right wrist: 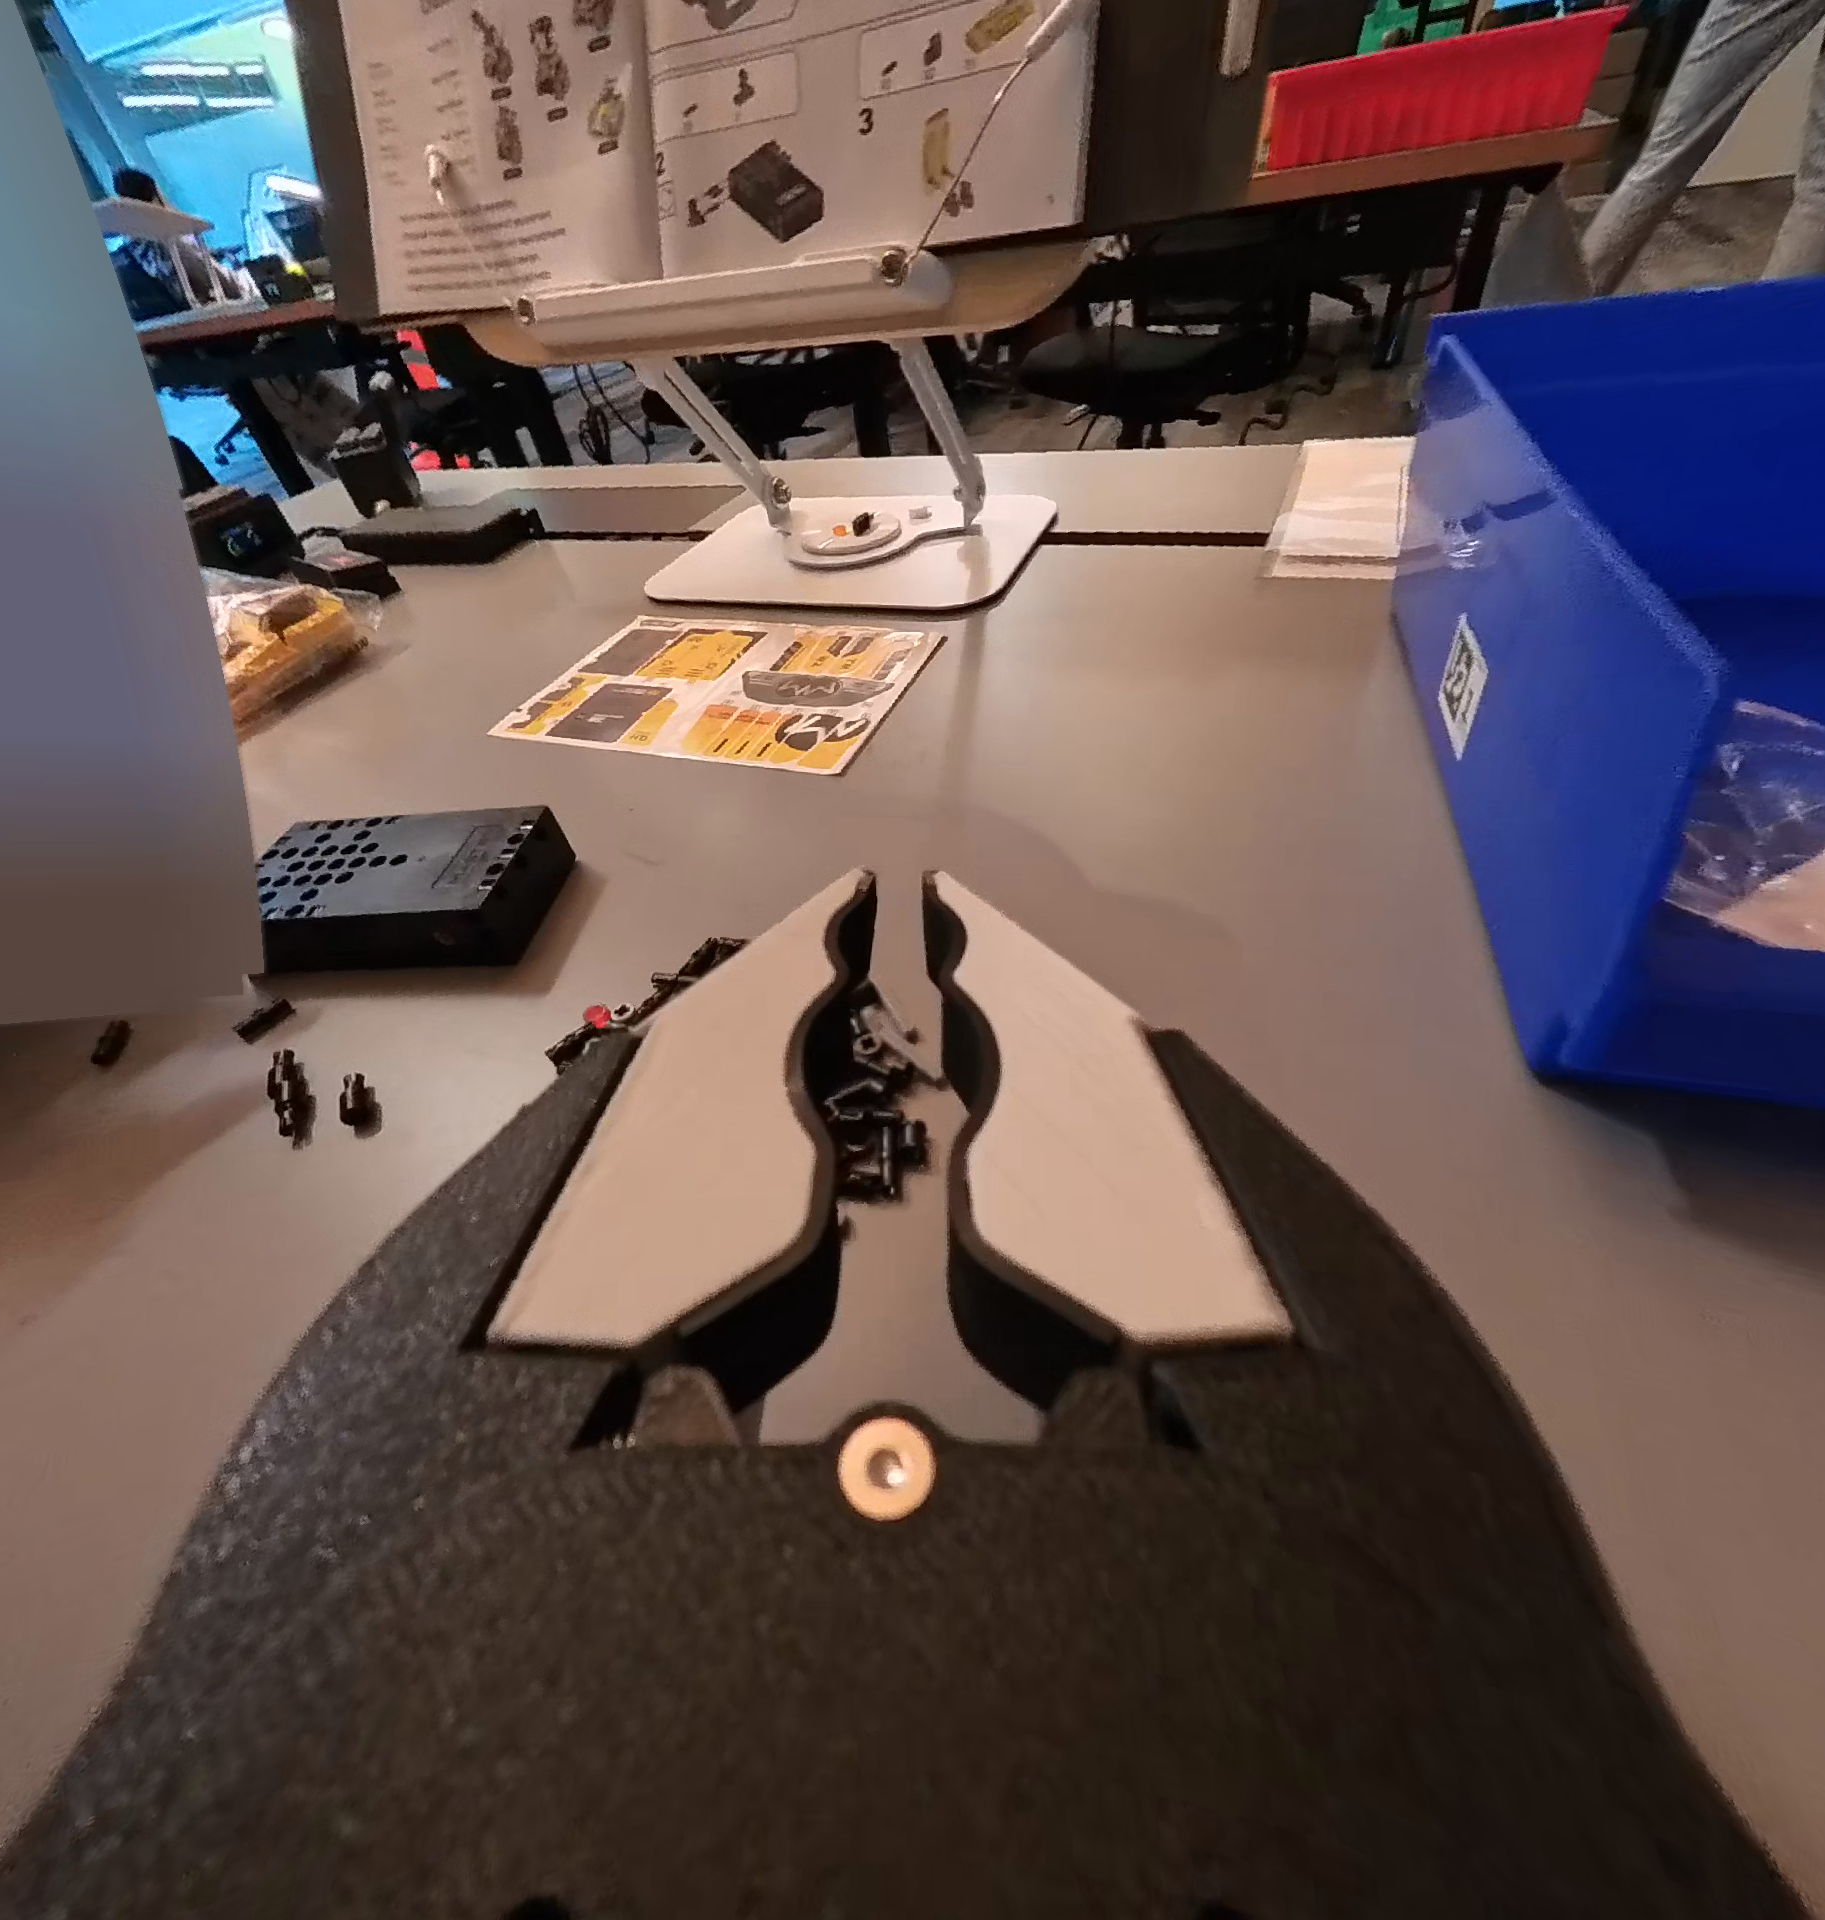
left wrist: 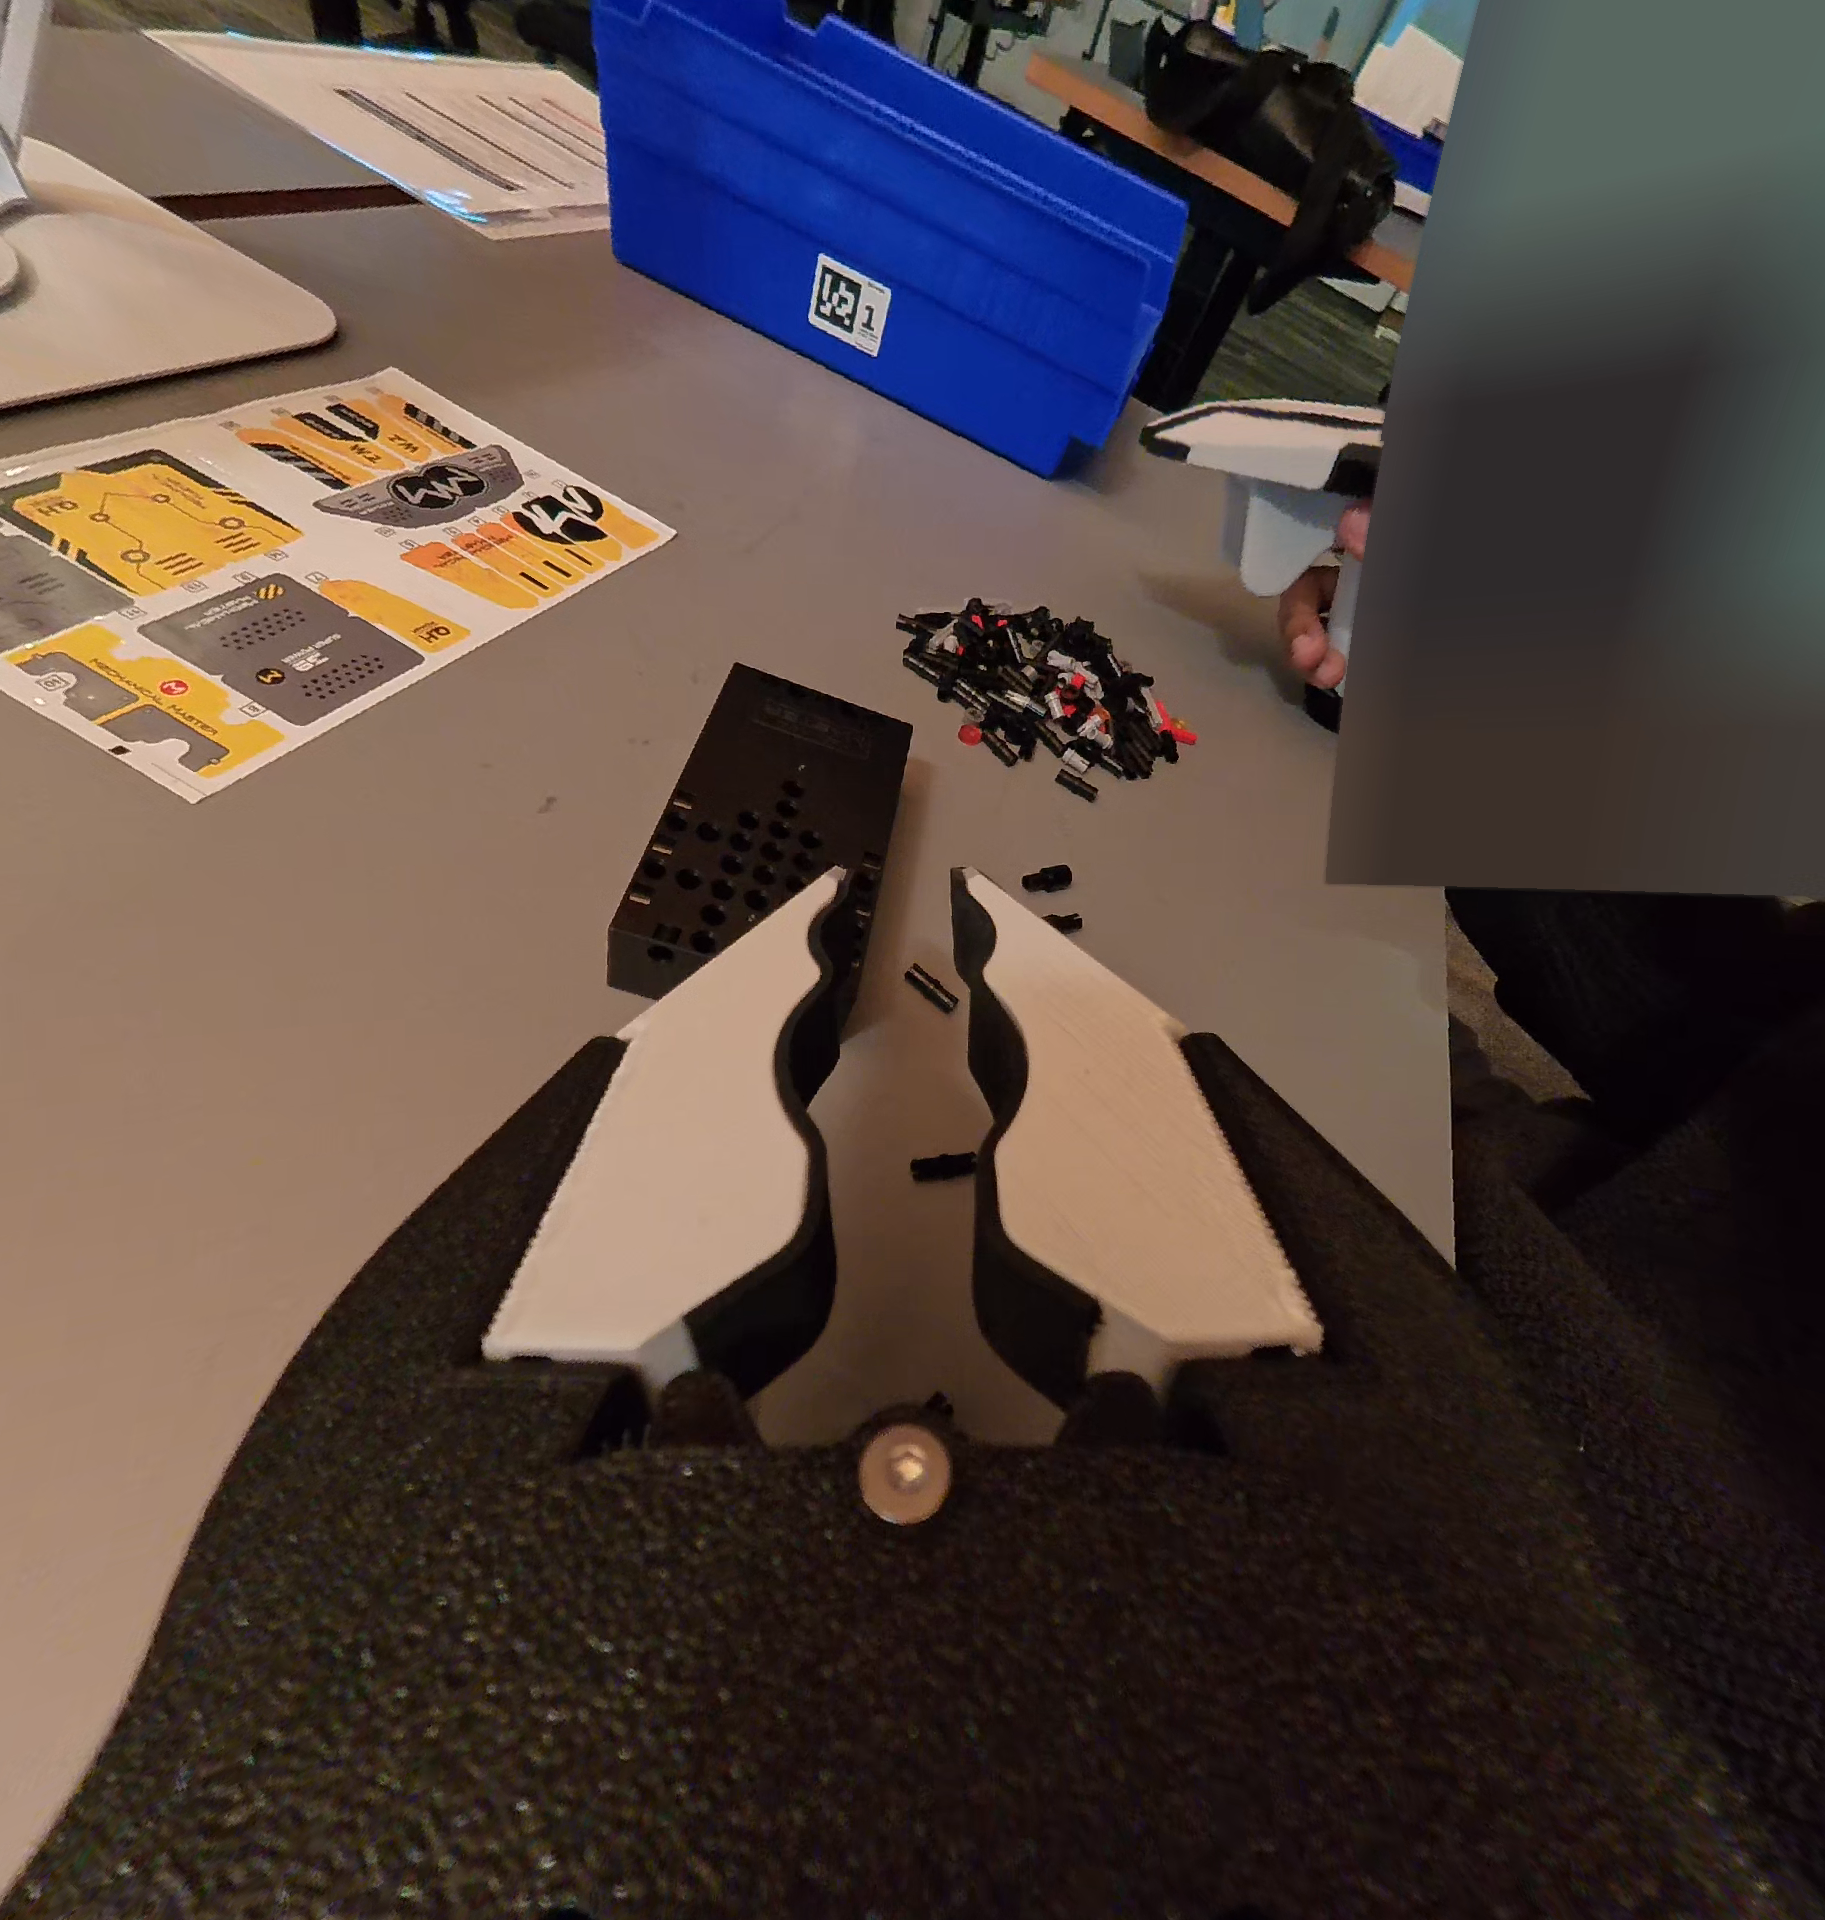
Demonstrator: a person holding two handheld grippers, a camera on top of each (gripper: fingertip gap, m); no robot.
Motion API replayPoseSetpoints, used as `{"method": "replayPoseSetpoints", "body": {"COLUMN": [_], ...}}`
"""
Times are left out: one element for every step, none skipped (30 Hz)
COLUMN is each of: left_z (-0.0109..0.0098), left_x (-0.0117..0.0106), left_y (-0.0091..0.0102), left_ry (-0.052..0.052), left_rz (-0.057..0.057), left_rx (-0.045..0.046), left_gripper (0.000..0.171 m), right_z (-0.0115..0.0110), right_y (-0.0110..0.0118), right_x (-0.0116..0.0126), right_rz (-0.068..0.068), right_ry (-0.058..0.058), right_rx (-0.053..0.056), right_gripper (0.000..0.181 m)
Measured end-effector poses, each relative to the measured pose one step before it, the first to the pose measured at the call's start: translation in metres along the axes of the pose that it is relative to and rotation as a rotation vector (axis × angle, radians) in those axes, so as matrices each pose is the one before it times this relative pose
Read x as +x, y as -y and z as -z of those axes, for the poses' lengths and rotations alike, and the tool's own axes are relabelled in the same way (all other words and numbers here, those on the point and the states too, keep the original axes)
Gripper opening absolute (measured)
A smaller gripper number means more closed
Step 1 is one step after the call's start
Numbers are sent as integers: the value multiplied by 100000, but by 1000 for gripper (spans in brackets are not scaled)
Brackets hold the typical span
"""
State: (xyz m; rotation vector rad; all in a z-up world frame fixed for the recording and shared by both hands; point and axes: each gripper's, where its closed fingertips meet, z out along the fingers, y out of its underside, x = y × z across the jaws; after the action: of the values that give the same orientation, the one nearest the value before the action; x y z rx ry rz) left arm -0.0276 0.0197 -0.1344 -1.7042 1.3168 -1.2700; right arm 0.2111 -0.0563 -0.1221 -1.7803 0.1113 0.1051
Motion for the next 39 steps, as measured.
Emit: {"method": "replayPoseSetpoints", "body": {"left_z": [-6,-16,-11,-14,-13,4,-1,-3,3,1,10,-2,-8,0,-8,-1,1,-10,2,-9,3,-6,-9,-6,-2,-7,8,2,-8,-9,0,-7,-1,-7,-7,1,3,-13,-3], "left_x": [12,8,7,24,16,27,7,8,12,11,-10,12,-5,-5,0,-13,-1,-4,-5,17,-8,14,9,-2,5,-2,-1,7,-2,-2,6,-2,2,3,-7,-2,3,-10,-4], "left_y": [-19,-19,-13,-28,-29,-2,-6,7,-6,-2,11,-1,2,-17,1,-9,4,-11,-5,-6,-7,-7,-2,-4,-12,3,0,8,1,-14,-16,0,-3,-1,-11,-7,5,-5,-4], "left_ry": [-85,-30,5,-89,-8,-88,54,-37,-65,-72,90,-31,33,10,10,27,-34,15,16,-8,31,-40,-14,9,-39,-32,-9,25,-4,1,-54,5,33,-14,-19,68,32,44,-8], "left_rz": [41,-44,-36,-71,-26,-99,-65,-3,84,16,-3,-31,-10,0,10,47,61,13,-34,-53,-49,-24,-33,-20,31,40,-22,-27,-35,17,24,-24,-36,15,41,-34,-71,-17,58], "left_rx": [-99,-102,-122,-143,-152,-31,-1,-39,45,-15,41,15,-12,-55,-15,-23,4,-38,-34,-22,-49,-55,-19,-51,-24,-26,24,13,-15,-59,-53,-28,1,-34,-65,-32,-4,1,-74], "left_gripper": [17,17,17,17,17,17,17,17,17,17,17,17,17,17,17,17,17,17,17,17,17,17,17,17,17,17,17,17,17,17,17,17,17,17,17,17,17,17,17], "right_z": [-55,-35,-24,1,16,42,63,76,62,60,47,37,17,8,-13,-19,-17,-11,-13,-5,2,-3,6,4,0,2,-7,-7,-8,1,8,6,6,8,-2,0,-7,2,-7], "right_y": [-52,-43,-20,-3,14,54,75,80,82,71,46,36,24,5,-6,-22,-22,-16,-6,-11,1,-1,13,0,2,-4,-6,-6,-2,-1,3,9,9,6,-9,0,8,-4,-6], "right_x": [-149,-85,-44,-8,18,34,51,71,100,89,64,43,25,4,-14,-35,-26,-35,-22,-18,5,8,10,6,-3,-3,-5,-3,4,-1,7,8,6,13,-1,3,-7,5,-7], "right_rz": [1280,927,489,57,-345,-653,-901,-1106,-1234,-1195,-1008,-737,-394,-37,242,408,446,382,241,60,-80,-152,-163,-122,-61,2,49,60,24,-20,-55,-75,-76,-67,-37,2,36,48,27], "right_ry": [119,-74,-91,17,137,288,336,313,251,280,347,264,131,20,-76,-125,-97,-60,-13,15,63,88,57,51,62,24,-10,-21,-14,0,-10,-22,-7,15,2,-20,-14,-10,-10], "right_rx": [-440,-338,-202,-16,171,399,637,727,665,556,436,316,187,35,-86,-161,-176,-126,-91,-70,-14,26,68,61,1,-27,-46,-47,-30,-8,24,65,65,32,7,-1,-13,-25,-41], "right_gripper": [9,9,10,11,14,16,18,20,21,22,23,23,23,23,23,23,23,23,23,23,23,23,23,23,23,23,23,23,23,23,23,23,23,23,23,23,23,23,23]}}
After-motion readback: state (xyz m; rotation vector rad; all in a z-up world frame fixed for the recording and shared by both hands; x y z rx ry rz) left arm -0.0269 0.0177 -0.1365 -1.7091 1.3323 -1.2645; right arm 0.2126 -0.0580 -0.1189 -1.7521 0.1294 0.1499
